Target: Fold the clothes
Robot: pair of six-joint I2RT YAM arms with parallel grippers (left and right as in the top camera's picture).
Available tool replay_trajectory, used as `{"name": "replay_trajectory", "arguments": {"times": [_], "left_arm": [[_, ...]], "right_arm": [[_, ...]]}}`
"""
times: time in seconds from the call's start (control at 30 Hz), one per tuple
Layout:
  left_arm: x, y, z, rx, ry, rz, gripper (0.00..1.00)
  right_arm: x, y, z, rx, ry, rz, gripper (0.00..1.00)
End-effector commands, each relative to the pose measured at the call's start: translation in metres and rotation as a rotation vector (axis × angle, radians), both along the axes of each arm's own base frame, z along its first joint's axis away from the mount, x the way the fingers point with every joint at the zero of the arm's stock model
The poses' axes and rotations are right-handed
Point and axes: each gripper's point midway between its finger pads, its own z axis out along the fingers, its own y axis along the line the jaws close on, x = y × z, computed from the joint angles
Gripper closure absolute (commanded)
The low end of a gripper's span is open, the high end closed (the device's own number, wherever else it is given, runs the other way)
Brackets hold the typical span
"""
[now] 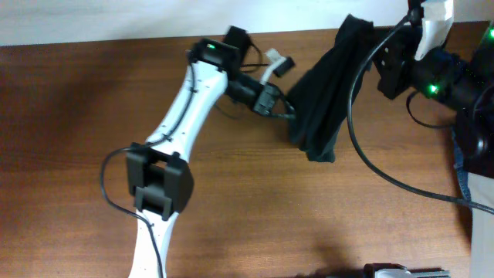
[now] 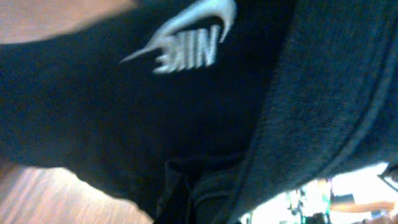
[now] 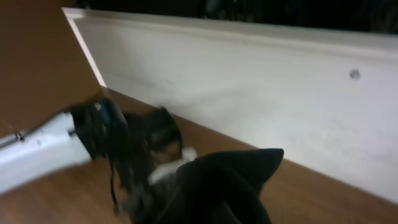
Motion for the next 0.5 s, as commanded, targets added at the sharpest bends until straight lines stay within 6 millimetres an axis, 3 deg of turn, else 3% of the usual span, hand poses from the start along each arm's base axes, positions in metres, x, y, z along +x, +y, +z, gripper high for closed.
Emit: {"name": "replay_trajectory", "arguments": {"times": [0.0, 0.13, 0.27, 0.47], "left_arm": [[0.034, 0.039, 0.004, 0.026, 0.023, 0.117, 1.0], [0.058, 0.083, 0.008, 0.144, -0.026, 0.225, 1.0], [0.07, 0.124, 0.017, 0.317, -0.131, 0.312, 1.0], [0.076, 0.137, 0.07, 0.335, -0.292, 0.415, 1.0]], "right_arm": [[-0.01, -0.012, 0.008, 0.006, -0.008, -0.027, 0.96], [-0.012, -0.028, -0.003, 0.013, 0.049, -0.077, 0.96], [-0.015, -0.039, -0.014, 0.005, 0.095, -0.106, 0.96], [-0.019, -0.035, -0.021, -0.017, 0.113, -0.084, 0.96]]}}
